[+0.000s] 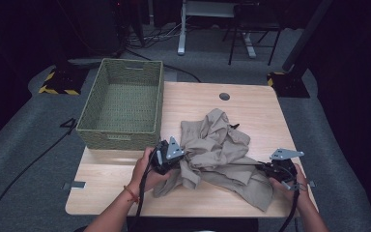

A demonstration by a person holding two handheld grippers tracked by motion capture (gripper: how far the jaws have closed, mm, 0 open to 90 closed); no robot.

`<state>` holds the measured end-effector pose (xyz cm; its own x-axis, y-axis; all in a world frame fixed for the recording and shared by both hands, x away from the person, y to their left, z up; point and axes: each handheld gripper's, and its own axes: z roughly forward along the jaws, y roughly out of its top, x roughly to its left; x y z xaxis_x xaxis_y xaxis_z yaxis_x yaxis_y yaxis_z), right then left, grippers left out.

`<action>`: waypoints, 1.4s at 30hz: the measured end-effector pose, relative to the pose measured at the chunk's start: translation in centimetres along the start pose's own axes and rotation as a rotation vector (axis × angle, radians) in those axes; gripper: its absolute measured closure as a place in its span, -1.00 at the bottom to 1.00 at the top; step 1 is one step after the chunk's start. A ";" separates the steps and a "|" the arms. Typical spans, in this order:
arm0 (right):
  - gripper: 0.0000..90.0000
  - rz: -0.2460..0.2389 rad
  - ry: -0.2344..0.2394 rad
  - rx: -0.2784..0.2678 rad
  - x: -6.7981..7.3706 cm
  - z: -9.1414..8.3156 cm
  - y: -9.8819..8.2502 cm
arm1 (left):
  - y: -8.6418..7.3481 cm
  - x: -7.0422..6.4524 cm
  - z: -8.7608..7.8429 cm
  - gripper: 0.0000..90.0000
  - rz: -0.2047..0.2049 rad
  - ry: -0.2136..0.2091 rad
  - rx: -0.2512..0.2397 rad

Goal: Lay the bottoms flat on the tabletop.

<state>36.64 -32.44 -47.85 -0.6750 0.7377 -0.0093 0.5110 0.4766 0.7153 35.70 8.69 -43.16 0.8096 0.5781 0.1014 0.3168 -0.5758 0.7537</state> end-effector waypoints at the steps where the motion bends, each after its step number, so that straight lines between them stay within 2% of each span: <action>1: 0.93 -0.007 0.009 -0.005 0.2 -0.2 0.0 | -0.3 -0.1 0.0 0.89 0.006 -0.048 0.025; 2: 0.88 -0.032 0.040 0.017 0.5 -0.3 0.0 | -0.6 -0.4 0.1 0.88 0.019 -0.048 0.042; 3: 0.78 -0.070 0.076 0.037 1.2 -0.4 -0.1 | -1.2 -0.9 0.5 0.79 0.042 -0.052 0.086; 4: 0.78 -0.070 0.076 0.037 1.2 -0.4 -0.1 | -1.2 -0.9 0.5 0.68 0.042 -0.052 0.086; 5: 0.71 -0.088 0.099 0.046 1.5 -0.4 -0.3 | -1.5 -1.2 0.6 0.68 0.050 -0.075 0.089; 6: 0.68 -0.106 0.118 0.055 1.9 -0.4 -0.4 | -1.7 -1.4 0.6 0.51 0.045 -0.082 0.091; 8: 0.63 -0.129 0.138 0.065 2.6 -0.6 -0.7 | -1.6 -1.8 0.5 0.05 0.015 -0.061 0.080; 9: 0.48 -0.131 0.162 0.064 3.0 -0.8 -1.1 | -1.0 -2.2 0.2 -0.30 -0.001 -0.081 0.038; 10: 0.41 -0.128 0.158 0.063 3.0 -0.9 -1.1 | -1.0 -2.2 0.2 -0.35 -0.001 -0.081 0.038; 11: 0.41 -0.128 0.158 0.063 3.0 -0.9 -1.1 | -0.4 -2.6 0.0 -0.35 0.008 -0.095 0.016; 12: 0.32 -0.125 0.145 0.062 3.0 -1.0 -1.2 | 0.1 -3.0 0.0 -0.37 0.014 -0.096 0.002; 13: 0.21 -0.111 0.114 0.051 2.9 -1.2 -1.1 | 0.7 -3.5 0.0 -0.44 0.029 -0.105 -0.009; 15: 0.19 -0.099 0.107 0.042 2.7 -1.3 -1.1 | 2.1 -4.6 0.4 -0.46 0.065 -0.137 -0.027; 16: 0.12 -0.080 0.087 0.014 2.5 -1.5 -1.0 | 2.8 -5.2 0.8 -0.47 0.076 -0.162 -0.035; 17: 0.12 -0.080 0.087 0.014 2.5 -1.5 -1.0 | 3.7 -6.0 1.5 -0.47 0.100 -0.182 -0.038; 18: 0.11 -0.069 0.075 0.002 2.4 -1.4 -1.0 | 5.0 -7.3 3.1 -0.49 0.131 -0.196 -0.024; 19: 0.11 -0.069 0.075 0.002 2.4 -1.4 -1.0 | 5.0 -7.3 3.1 -0.49 0.131 -0.196 -0.024; 21: 0.08 -0.068 0.063 0.005 2.5 -1.1 -1.0 | 5.9 -8.3 4.7 -0.49 0.144 -0.220 0.000; 22: 0.07 -0.071 0.057 0.009 2.5 -0.8 -1.0 | 6.2 -8.9 5.7 -0.48 0.163 -0.215 0.024; 24: 0.05 -0.075 0.054 0.029 2.7 0.0 -1.1 | 6.5 -9.8 7.6 -0.44 0.204 -0.173 0.088; 25: 0.05 -0.075 0.054 0.029 2.7 0.0 -1.1 | 6.5 -9.9 8.4 -0.44 0.204 -0.153 0.102; 28: 0.04 -0.066 0.067 0.026 2.6 0.7 -1.3 | 5.9 -9.7 10.6 -0.19 0.187 -0.109 0.179; 29: 0.04 -0.067 0.067 0.025 2.6 0.7 -1.4 | 5.9 -9.7 10.6 -0.05 0.187 -0.109 0.179; 30: 0.04 -0.067 0.067 0.025 2.6 0.7 -1.4 | 5.7 -9.5 10.8 -0.05 0.195 -0.095 0.195; 31: 0.06 -0.065 0.069 0.023 2.5 0.7 -1.4 | 5.5 -9.3 10.9 0.15 0.186 -0.082 0.195; 32: 0.13 -0.056 0.081 0.021 2.5 0.6 -1.5 | 5.4 -9.1 10.8 0.59 0.192 -0.075 0.194; 34: 0.16 -0.056 0.087 0.018 2.5 0.6 -1.5 | 5.3 -8.6 10.3 0.83 0.198 -0.070 0.189; 35: 0.26 -0.053 0.091 0.020 2.5 0.6 -1.5 | 5.3 -8.4 9.9 0.88 0.195 -0.065 0.178; 37: 0.30 -0.053 0.094 0.019 2.5 0.6 -1.5 | 5.5 -7.6 8.3 0.90 0.199 -0.051 0.135; 39: 0.49 -0.048 0.074 0.021 2.3 0.4 -1.6 | 5.7 -6.4 6.1 0.91 0.172 -0.016 0.076; 40: 0.49 -0.048 0.074 0.021 2.3 0.4 -1.6 | 5.8 -5.7 4.9 0.91 0.155 0.010 0.051; 41: 0.61 -0.043 0.054 0.027 2.0 0.2 -1.6 | 5.6 -4.1 2.4 0.91 0.109 0.066 -0.007; 42: 0.61 -0.043 0.054 0.027 2.0 0.2 -1.6 | 5.6 -4.1 2.4 0.91 0.109 0.066 -0.007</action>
<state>34.55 -31.59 -49.19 -0.7239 0.6899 -0.0018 0.4947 0.5208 0.6958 35.39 1.70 -40.92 0.8048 0.5491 0.2255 0.2247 -0.6334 0.7405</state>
